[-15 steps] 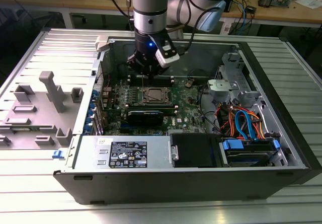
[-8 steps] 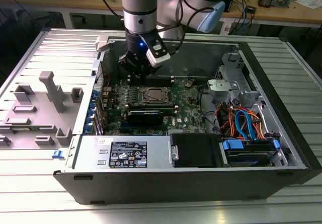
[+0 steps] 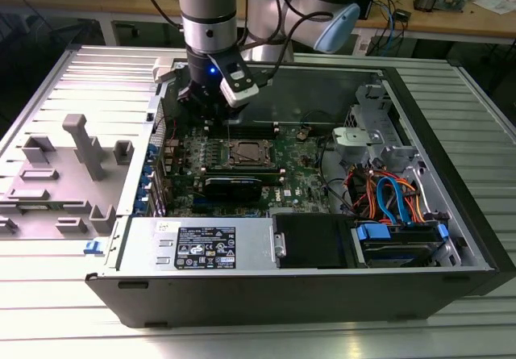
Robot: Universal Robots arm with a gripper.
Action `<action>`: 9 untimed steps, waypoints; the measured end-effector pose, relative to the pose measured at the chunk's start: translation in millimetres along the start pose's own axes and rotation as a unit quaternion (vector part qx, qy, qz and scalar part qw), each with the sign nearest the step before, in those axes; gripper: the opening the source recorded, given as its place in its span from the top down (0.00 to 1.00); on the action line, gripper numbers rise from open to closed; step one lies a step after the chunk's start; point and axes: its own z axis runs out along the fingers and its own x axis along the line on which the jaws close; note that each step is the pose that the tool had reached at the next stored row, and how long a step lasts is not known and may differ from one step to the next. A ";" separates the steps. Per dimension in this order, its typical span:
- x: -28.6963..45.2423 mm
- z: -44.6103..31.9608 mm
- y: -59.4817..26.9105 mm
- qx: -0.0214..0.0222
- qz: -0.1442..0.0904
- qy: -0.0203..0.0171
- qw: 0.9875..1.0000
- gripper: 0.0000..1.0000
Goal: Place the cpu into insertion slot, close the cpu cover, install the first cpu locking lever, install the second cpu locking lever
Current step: 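Install the first cpu locking lever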
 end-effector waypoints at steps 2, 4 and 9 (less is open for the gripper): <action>-0.1 0.0 3.6 0.000 0.000 0.000 1.000 0.89; -0.2 0.0 4.5 -0.002 0.000 0.000 1.000 0.89; -0.1 0.0 4.8 -0.014 0.000 0.000 1.000 0.89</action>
